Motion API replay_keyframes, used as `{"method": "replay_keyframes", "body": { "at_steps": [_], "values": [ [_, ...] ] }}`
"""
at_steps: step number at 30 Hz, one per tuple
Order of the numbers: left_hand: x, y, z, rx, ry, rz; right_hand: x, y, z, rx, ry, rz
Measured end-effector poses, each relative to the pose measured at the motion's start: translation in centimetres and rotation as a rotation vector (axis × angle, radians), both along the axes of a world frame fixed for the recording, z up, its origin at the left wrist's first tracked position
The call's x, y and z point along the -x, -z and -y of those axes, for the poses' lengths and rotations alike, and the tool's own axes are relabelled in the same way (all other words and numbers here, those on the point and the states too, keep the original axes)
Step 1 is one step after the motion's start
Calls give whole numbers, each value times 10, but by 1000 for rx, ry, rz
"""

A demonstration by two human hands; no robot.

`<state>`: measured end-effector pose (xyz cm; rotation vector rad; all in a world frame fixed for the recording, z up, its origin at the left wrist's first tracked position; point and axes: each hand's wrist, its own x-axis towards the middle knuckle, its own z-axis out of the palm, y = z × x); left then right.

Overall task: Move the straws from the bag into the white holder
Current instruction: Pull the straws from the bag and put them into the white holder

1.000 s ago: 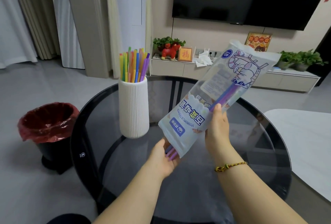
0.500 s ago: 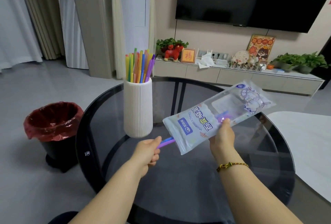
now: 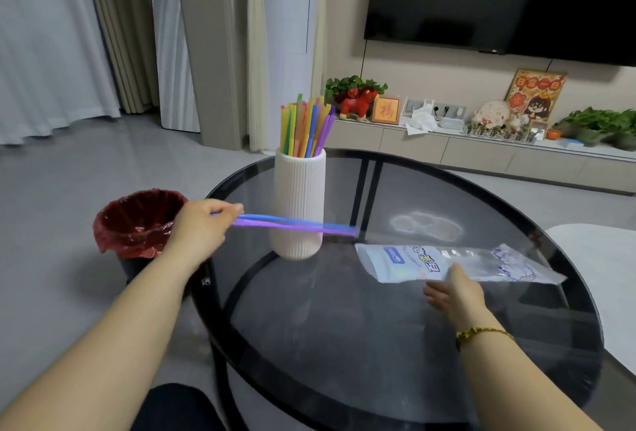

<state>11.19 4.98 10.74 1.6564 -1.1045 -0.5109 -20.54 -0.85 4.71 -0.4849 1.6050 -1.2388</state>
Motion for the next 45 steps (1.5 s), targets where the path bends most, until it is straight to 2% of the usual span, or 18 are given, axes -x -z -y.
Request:
{"method": "replay_keyframes", "body": {
  "at_steps": [5,7,8,11,14,17,19,21,25,27,30,32,35,39,45],
  "values": [
    [-20,-38,-22,33,-61,238,21,2,-12,-130,-103,-494],
    [-22,-52,-30,30,-47,330,23,1,-18,-120,-61,-718],
    [-20,-57,-32,19,-33,372,19,-2,-21,-73,-17,-764],
    [-12,-74,-38,24,12,469,-15,-27,-25,257,-76,-781],
    [1,-89,-40,57,64,537,-64,-54,-31,632,-328,-774],
    [11,-101,-41,97,112,586,-109,-76,-46,864,-665,-842],
    [15,-108,-40,131,128,580,-132,-85,-53,919,-845,-889],
    [19,-114,-38,164,149,573,-147,-90,-53,902,-937,-876],
    [24,-113,-31,269,227,471,-157,-99,-44,875,-948,-925],
    [24,-108,-26,360,218,320,-155,-106,-36,850,-893,-873],
    [15,-92,-8,390,159,47,-150,-122,-21,816,-722,-538],
    [10,-75,9,285,133,-38,-145,-138,-9,835,-634,-286],
    [12,-46,32,56,264,-15,-143,-164,7,881,-594,13],
    [20,-27,54,-79,430,9,-149,-189,26,960,-542,99],
    [36,-22,88,9,385,-27,-159,-204,48,1051,-497,49]
  ]
}}
